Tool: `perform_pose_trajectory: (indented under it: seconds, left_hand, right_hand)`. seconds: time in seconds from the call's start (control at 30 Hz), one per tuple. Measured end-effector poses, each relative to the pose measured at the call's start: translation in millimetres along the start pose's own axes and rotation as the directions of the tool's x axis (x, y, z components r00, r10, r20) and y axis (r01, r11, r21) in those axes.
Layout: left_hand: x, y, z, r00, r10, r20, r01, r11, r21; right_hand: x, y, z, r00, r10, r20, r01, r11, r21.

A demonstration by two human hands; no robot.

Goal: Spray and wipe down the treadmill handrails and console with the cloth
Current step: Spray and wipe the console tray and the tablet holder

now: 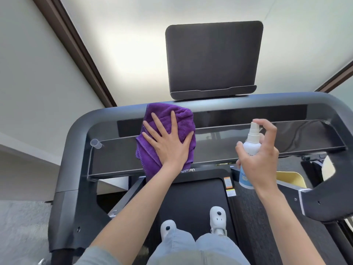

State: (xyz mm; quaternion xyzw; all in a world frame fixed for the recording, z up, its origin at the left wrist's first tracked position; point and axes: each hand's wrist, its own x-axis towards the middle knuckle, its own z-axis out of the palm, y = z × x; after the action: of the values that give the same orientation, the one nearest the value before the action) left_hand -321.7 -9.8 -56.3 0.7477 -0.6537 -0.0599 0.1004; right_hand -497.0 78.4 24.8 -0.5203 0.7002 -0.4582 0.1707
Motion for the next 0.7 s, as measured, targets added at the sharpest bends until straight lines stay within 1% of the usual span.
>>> perform_pose_trajectory:
  seconds: [0.17, 0.4, 0.6, 0.7]
  left_hand:
    - [-5, 62, 14, 0.997, 0.077, -0.006, -0.077, 0.997, -0.024]
    - [-18, 163, 37, 0.995, 0.099, -0.014, -0.1, 0.994, -0.043]
    - [-29, 249, 56, 0.973, 0.233, 0.004, -0.232, 0.972, -0.028]
    - [-33, 286, 64, 0.953, 0.303, 0.018, -0.303, 0.953, -0.021]
  right_hand:
    - [23, 18, -22, 1.0, -0.016, 0.005, 0.015, 1.0, 0.024]
    - [61, 69, -87, 1.0, 0.029, -0.007, -0.029, 1.0, 0.001]
    - [91, 116, -151, 0.998, 0.058, -0.034, -0.059, 0.997, -0.041]
    - [100, 134, -180, 0.994, 0.064, -0.089, -0.068, 0.997, -0.035]
